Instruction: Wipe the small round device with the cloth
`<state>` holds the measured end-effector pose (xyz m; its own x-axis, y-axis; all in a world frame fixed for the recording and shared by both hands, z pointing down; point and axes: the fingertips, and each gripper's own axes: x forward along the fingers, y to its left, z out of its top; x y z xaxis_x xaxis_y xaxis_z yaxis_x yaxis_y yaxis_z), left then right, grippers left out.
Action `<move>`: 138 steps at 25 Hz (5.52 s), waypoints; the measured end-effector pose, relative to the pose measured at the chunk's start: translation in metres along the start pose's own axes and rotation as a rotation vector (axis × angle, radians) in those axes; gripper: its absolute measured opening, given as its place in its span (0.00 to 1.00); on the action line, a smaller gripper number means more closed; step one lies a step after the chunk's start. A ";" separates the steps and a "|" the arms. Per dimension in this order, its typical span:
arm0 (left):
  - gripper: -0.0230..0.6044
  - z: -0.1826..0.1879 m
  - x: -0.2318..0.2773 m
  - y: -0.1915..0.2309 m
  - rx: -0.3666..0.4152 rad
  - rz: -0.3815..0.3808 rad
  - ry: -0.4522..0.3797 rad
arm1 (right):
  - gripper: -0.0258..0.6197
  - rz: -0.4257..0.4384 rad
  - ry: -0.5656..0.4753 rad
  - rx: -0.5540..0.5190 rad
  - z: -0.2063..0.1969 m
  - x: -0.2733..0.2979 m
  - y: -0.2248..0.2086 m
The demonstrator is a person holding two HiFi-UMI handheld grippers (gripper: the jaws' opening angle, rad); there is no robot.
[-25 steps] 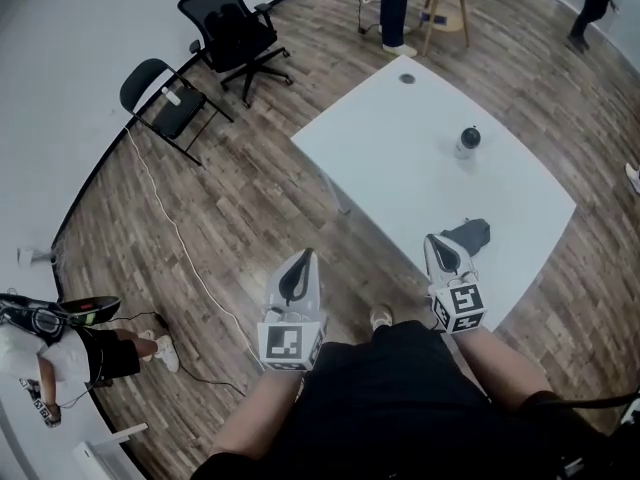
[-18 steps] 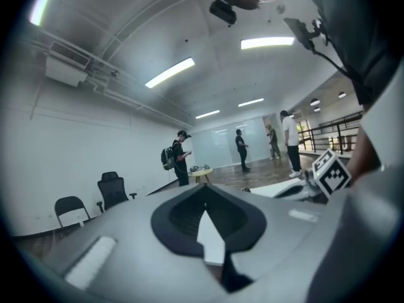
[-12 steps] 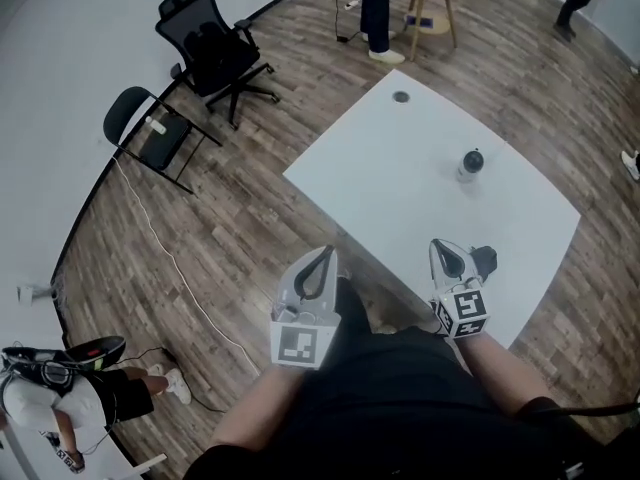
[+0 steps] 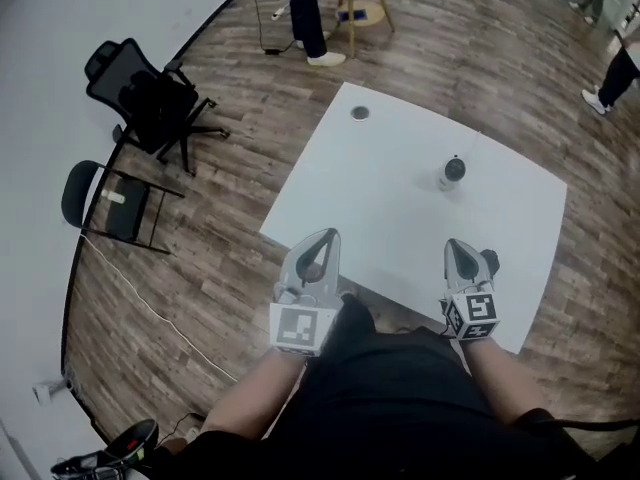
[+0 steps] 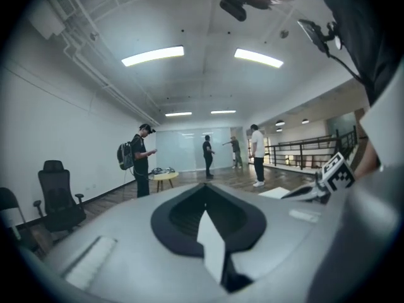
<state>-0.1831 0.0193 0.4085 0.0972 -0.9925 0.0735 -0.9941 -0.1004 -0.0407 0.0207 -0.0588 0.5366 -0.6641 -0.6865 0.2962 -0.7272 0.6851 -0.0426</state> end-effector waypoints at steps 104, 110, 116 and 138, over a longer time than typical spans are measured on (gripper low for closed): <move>0.04 -0.011 0.179 -0.022 0.004 -0.384 0.046 | 0.22 -0.482 0.324 0.179 -0.094 0.028 -0.148; 0.04 -0.007 0.189 -0.010 0.027 -0.357 0.069 | 0.22 -0.445 0.273 0.137 -0.053 0.053 -0.147; 0.04 -0.014 0.191 -0.002 0.025 -0.333 0.089 | 0.21 -0.409 0.247 0.118 -0.033 0.072 -0.146; 0.04 -0.048 0.173 0.051 0.050 -0.262 0.173 | 0.21 -0.321 0.296 0.100 -0.038 0.136 -0.140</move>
<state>-0.2196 -0.1547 0.4665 0.3356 -0.9066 0.2558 -0.9325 -0.3582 -0.0463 0.0384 -0.2389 0.6196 -0.3344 -0.7511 0.5693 -0.9112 0.4118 0.0081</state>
